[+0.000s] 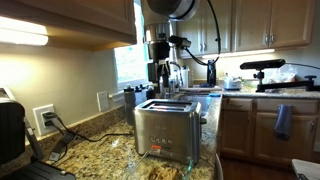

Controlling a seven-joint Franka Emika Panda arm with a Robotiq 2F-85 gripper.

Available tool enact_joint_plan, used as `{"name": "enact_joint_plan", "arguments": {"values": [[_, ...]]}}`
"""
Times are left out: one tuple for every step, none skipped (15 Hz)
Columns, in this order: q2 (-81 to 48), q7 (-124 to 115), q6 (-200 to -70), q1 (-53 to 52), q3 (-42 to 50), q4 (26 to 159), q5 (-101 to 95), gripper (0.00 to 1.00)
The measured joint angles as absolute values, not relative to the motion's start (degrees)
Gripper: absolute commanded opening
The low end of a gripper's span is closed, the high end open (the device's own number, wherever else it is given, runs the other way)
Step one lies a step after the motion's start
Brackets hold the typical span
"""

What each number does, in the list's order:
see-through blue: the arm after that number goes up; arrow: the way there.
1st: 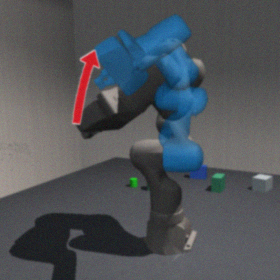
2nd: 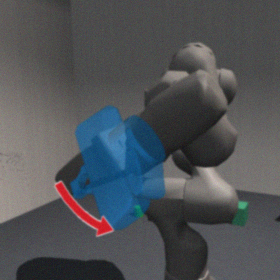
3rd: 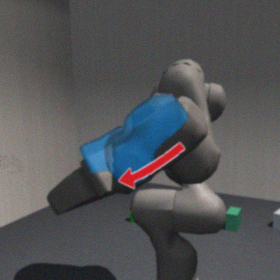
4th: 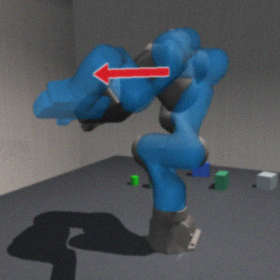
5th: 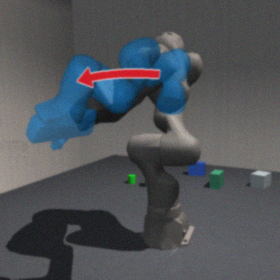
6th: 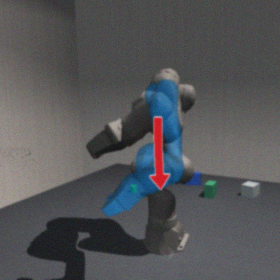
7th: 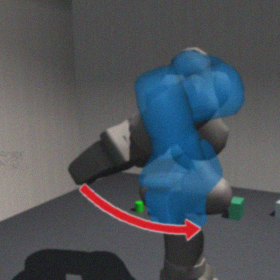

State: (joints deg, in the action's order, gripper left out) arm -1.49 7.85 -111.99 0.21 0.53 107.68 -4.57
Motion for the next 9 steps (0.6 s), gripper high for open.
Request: {"name": "enact_joint_plan", "arguments": {"values": [[-1.41, 7.85, -111.74, 0.21, 0.52, 107.37, -4.58, 1.0], [-1.53, 7.85, -111.78, 0.21, 0.49, 107.31, -4.58, 1.0], [-1.75, 7.85, -111.81, 0.21, 0.46, 107.31, -4.58, 1.0], [-2.01, 7.85, -111.83, 0.19, 0.42, 107.31, -4.58, 1.0], [-2.12, 7.85, -111.83, 0.2, 0.41, 107.31, -4.58, 1.0], [-2.13, 7.85, -111.83, 0.2, 0.41, 107.31, -4.58, 1.0], [-2.13, 7.85, -111.83, 0.2, 0.41, 107.31, -4.58, 1.0], [-2.13, 7.85, -111.83, 0.2, 0.41, 107.31, -4.58, 1.0], [-2.13, 7.85, -111.83, 0.2, 0.41, 107.31, -4.58, 1.0]]}}
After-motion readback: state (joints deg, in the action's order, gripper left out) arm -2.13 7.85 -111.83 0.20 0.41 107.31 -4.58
